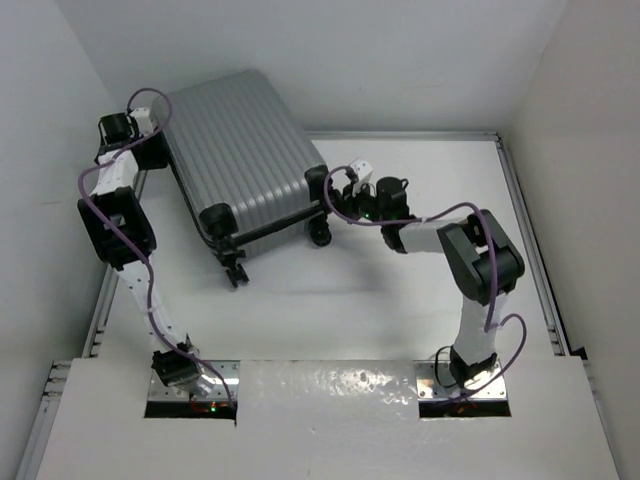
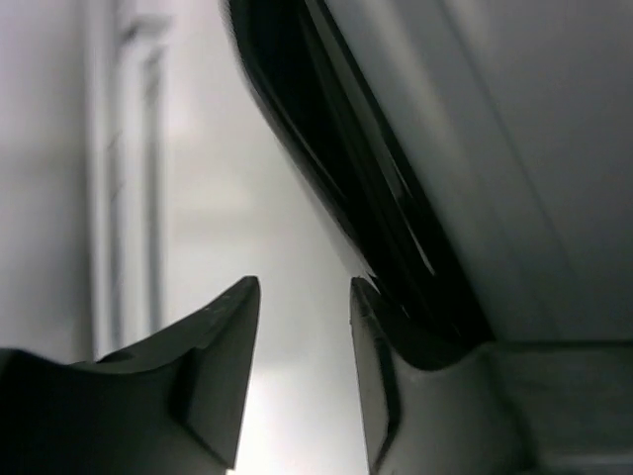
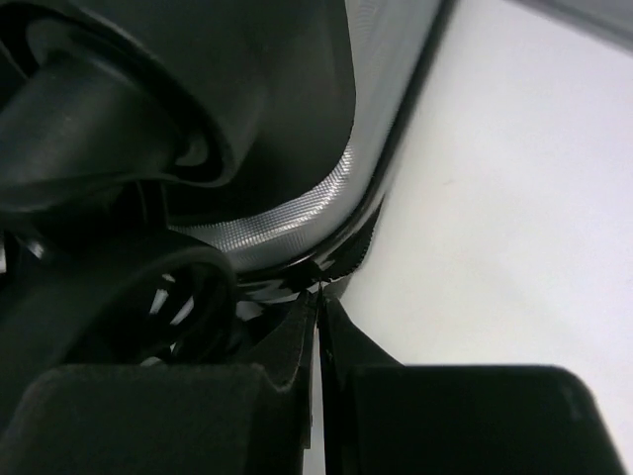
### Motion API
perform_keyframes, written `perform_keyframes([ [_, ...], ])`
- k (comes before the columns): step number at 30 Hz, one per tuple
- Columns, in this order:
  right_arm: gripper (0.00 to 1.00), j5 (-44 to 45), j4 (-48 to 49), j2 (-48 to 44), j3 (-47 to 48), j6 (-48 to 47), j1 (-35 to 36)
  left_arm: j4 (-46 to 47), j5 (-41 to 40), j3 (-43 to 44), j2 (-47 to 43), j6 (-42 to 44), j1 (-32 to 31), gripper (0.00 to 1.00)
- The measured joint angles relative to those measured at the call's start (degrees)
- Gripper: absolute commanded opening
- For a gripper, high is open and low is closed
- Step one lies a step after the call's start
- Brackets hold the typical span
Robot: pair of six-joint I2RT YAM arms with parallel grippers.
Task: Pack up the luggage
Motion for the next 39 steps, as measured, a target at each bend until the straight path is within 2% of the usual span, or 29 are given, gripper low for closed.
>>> perform_keyframes([
  [5, 0.0, 1.88, 2.25, -6.08, -8.7, 3.26, 5.55, 9.2, 10.8, -4.04, -0.07, 4.98, -1.88, 0.51],
  [8, 0.0, 0.87, 2.36, -6.69, -10.27, 4.81, 7.19, 11.21, 17.73, -2.36, 0.61, 6.01, -3.45, 0.56],
  [13, 0.0, -2.08, 1.38, -6.69, -10.29, 6.38, 7.69, 14.08, 23.52, -1.95, -1.44, 8.92, -5.33, 0.61],
  [15, 0.0, -2.25, 1.44, -6.58, -10.25, 7.5, 7.65, 15.47, 23.98, -2.51, -3.1, 4.94, -4.94, 0.61],
  [18, 0.0, -3.5, 3.82, -5.38, -10.27, 11.34, 7.08, 20.5, 25.27, -2.36, -5.92, -7.28, -3.04, 0.53],
  [19, 0.0, -4.22, 5.38, -4.74, -10.43, 13.07, 6.64, 20.37, 25.14, -1.64, -7.1, -9.97, -2.4, 0.48],
  [21, 0.0, -4.76, 8.13, -3.89, -11.08, 15.65, 6.16, 16.37, 21.77, 2.32, -9.31, -11.3, -1.97, 0.46],
  [24, 0.0, -3.93, 9.44, -4.02, -11.78, 17.0, 5.81, 8.39, 12.72, 4.9, -16.63, -5.11, -4.09, 0.45],
  [26, 0.0, -3.26, 8.94, -4.52, -11.89, 17.22, 5.84, 4.98, 6.84, 0.11, -26.27, 0.7, -9.38, 0.46],
  [29, 0.0, -2.08, 6.88, -5.75, -11.89, 17.11, 5.73, 3.5, 2.54, -11.61, -40.85, 6.99, -21.66, 0.47],
  [31, 0.0, -0.63, 5.07, -6.88, -11.82, 16.57, 5.42, 1.81, 1.16, -17.31, -45.99, 10.51, -30.51, 0.5],
  [33, 0.0, 0.55, 2.45, -8.17, -11.21, 15.45, 4.39, 0.17, -0.63, -22.53, -48.09, 13.62, -36.09, 0.5],
  [38, 0.0, 0.15, -1.62, -9.33, -9.38, 12.44, 1.29, -2.16, -5.11, -33.57, -44.87, 17.51, -37.81, 0.5],
  [39, 0.0, -0.13, -2.95, -9.14, -8.39, 11.5, 1.07, -0.09, -5.11, -34.82, -43.98, 17.86, -37.73, 0.5],
])
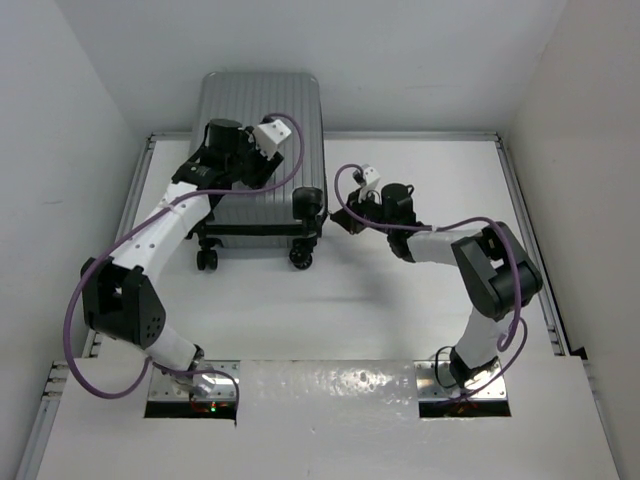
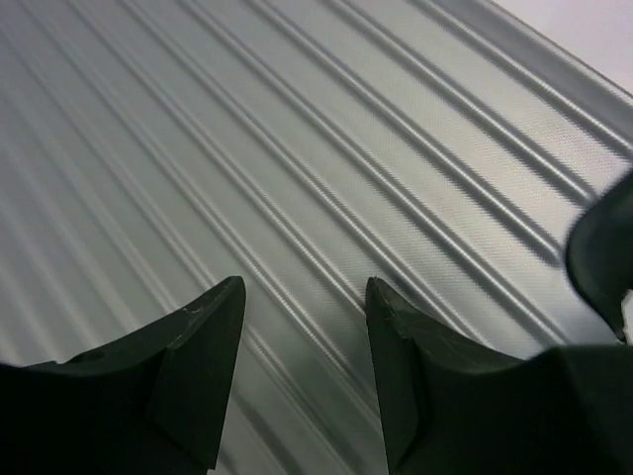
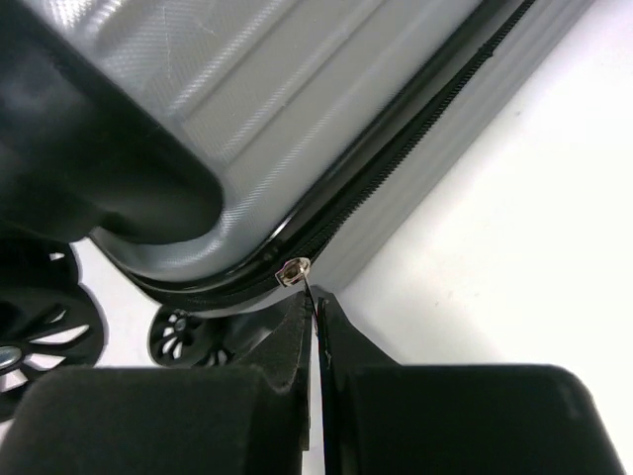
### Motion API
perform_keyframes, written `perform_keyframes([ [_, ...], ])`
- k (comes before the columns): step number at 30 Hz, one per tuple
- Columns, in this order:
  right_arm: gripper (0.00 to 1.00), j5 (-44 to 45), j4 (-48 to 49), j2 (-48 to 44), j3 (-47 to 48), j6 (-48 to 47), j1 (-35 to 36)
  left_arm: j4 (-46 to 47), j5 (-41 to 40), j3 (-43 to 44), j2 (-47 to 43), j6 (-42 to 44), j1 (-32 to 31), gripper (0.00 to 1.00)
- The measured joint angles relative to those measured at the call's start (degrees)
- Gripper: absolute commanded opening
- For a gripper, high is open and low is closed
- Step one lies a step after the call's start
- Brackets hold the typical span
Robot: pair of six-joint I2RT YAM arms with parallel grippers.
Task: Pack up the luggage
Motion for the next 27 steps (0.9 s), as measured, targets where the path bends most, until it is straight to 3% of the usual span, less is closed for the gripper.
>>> perform_keyframes([
  [6, 0.0, -4.46, -5.07, 6.29, 8.35, -3.93, -0.92, 2.36, -1.51, -0.35, -0.26, 2.51, 0.15, 0.51],
  [15, 0.0, 1.27, -7.87, 17.07, 26.75, -8.9, -4.39, 4.13, -0.31, -2.16, -1.07, 4.26, 0.15, 0.5],
  [18, 0.0, -0.66, -6.73, 17.86, 28.39, -8.72, -5.68, 4.61, -0.13, -2.51, -1.29, 4.42, 0.15, 0.5],
  [20, 0.3, -2.54, -6.58, 16.81, 26.23, -9.57, -6.56, 4.59, -0.22, -2.51, -1.33, 4.39, 0.17, 0.5],
  [21, 0.4, -3.41, -7.3, 15.78, 24.04, -10.62, -6.95, 4.59, -0.22, -2.54, -1.36, 4.39, 0.26, 0.5],
  [23, 0.5, -5.64, -8.79, 13.66, 19.61, -12.31, -7.85, 4.46, 0.11, -2.54, -1.62, 4.02, 0.33, 0.5],
  [27, 0.52, -8.9, -13.44, 11.78, 16.09, -15.04, -8.94, 2.82, 3.15, -4.02, -4.81, 2.23, 0.35, 0.49],
])
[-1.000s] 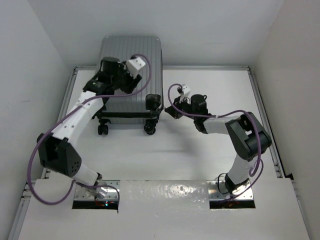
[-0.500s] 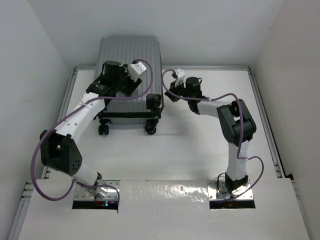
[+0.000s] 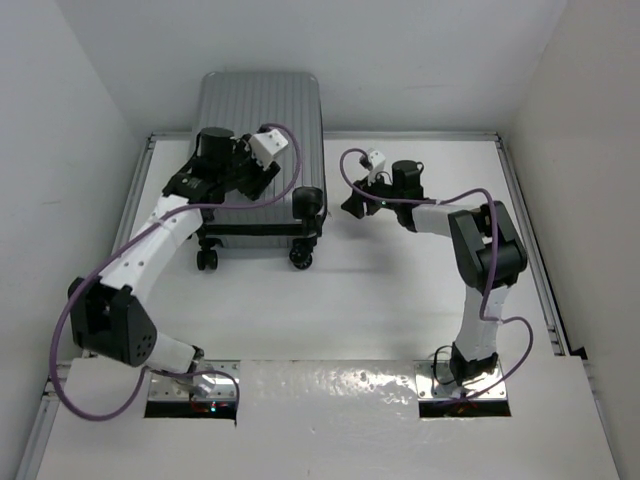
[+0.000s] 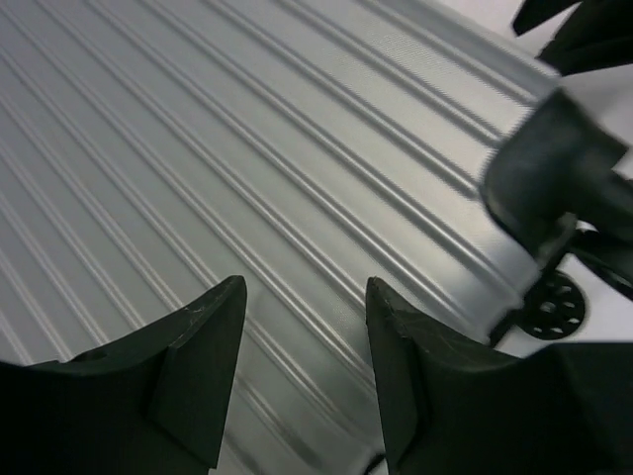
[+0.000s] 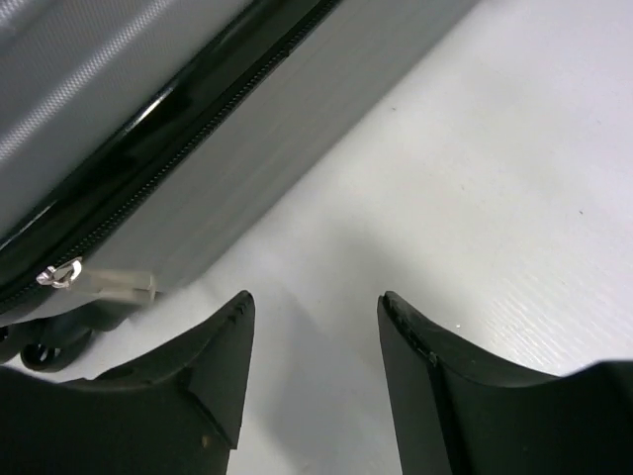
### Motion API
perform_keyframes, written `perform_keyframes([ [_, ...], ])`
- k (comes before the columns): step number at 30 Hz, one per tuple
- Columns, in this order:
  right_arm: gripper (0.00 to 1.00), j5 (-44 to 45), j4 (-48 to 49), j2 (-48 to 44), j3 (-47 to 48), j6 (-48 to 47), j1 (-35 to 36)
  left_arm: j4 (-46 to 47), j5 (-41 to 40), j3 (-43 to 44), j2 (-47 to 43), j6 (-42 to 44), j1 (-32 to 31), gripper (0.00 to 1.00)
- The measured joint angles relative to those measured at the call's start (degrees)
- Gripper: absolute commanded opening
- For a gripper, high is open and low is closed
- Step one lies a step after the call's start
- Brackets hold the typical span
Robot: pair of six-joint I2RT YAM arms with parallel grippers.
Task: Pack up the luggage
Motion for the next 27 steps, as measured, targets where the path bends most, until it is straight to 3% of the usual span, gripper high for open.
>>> perform_keyframes([
  [1, 0.5, -0.15, -0.52, -0.35, -0.15, -0.15, -0.17, -0.28, 0.68, -0.98, -1.64, -0.33, 0.0, 0.47],
  [2, 0.44, 0.07, -0.7, -0.9, -0.22, 0.13, -0.24, -0.55, 0.87, -1.88, -3.63, -1.49, 0.0, 0.38],
  [4, 0.45, 1.66, -0.2, -1.73, 0.39, 2.73, -0.26, -0.72, -1.11, -2.08, -6.64, -4.63, -0.02, 0.31],
  [6, 0.48, 3.34, -0.74, -1.46, 3.65, 5.31, -0.22, -0.79, -5.2, -1.33, -8.9, -10.19, 1.75, 0.36],
  [8, 0.47, 6.71, -2.08, 0.0, 9.4, 7.26, 0.22, -0.85, -6.97, 0.37, -9.22, -15.82, 9.97, 0.38],
  [12, 0.47, 18.4, -3.17, 4.28, 19.06, 11.67, 2.23, -3.15, -11.8, 10.03, -0.28, -22.8, 34.23, 0.4],
  [14, 0.47, 24.87, -5.07, 6.45, 22.01, 13.66, 3.69, -3.41, -14.67, 11.98, 5.38, -23.63, 40.17, 0.44],
  [18, 0.47, 29.51, -9.92, 13.33, 29.7, 14.71, 6.91, -4.76, -12.2, 10.03, 15.91, -23.3, 40.15, 0.49],
  [20, 0.45, 29.68, -11.37, 14.99, 30.1, 14.03, 9.11, -7.17, -8.96, 14.36, 25.51, -22.4, 38.25, 0.49],
  [25, 0.43, 32.5, -9.01, 11.93, 21.18, 12.66, 13.03, -14.12, -1.05, 48.46, 54.6, -19.5, 31.76, 0.5],
  [27, 0.43, 33.44, -7.58, 8.9, 15.5, 12.63, 15.21, -15.67, 0.22, 58.31, 60.96, -16.04, 28.52, 0.51],
])
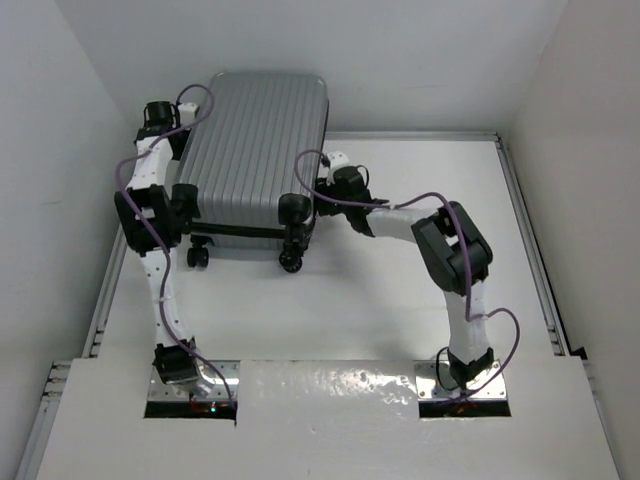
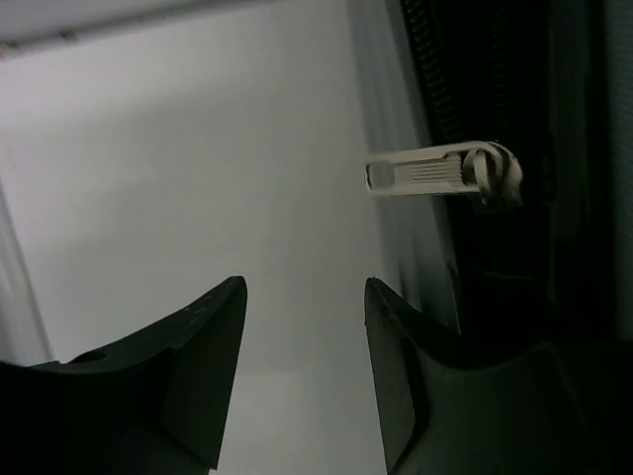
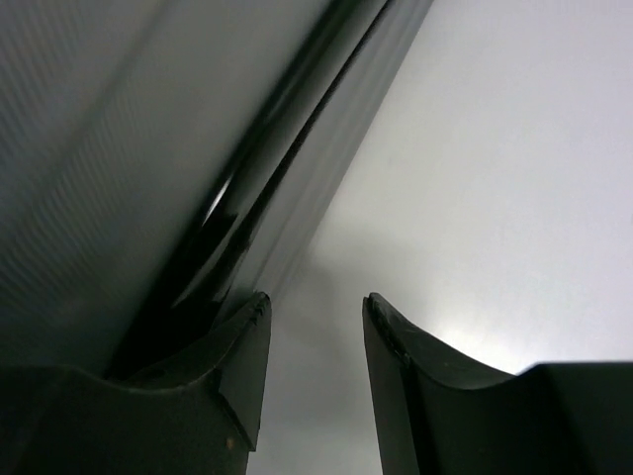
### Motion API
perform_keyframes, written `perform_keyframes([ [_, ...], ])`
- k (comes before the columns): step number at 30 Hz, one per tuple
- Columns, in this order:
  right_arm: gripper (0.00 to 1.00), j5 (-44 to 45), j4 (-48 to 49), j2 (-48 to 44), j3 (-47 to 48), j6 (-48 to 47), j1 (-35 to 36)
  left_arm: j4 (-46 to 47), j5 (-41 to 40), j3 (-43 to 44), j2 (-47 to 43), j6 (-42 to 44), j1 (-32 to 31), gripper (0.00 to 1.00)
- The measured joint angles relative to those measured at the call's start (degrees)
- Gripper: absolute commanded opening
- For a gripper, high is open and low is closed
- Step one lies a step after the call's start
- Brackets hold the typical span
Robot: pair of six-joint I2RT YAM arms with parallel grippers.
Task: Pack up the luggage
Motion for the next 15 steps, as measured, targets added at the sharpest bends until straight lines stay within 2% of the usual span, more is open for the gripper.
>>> perform_keyframes([
  [2, 0.43, 2.14, 0.66, -3.69, -5.27, 0.9, 1.97, 0.76, -0.59, 0.74, 0.35, 3.98, -1.03, 0.51],
  [6, 0.42, 6.08, 0.48, -9.09, -10.27, 2.19, 5.49, 7.93, 0.66, -7.08, -3.39, 8.96, -2.23, 0.52],
  [8, 0.42, 6.99, 0.02, -10.54, -11.67, 3.48, 6.93, 10.82, 2.51, -8.11, -3.72, 8.72, -2.58, 0.54],
  [15, 0.42, 6.67, -2.6, -11.37, -11.89, 4.07, 8.26, 22.12, 5.73, -5.77, -3.37, -7.72, -2.34, 0.65],
])
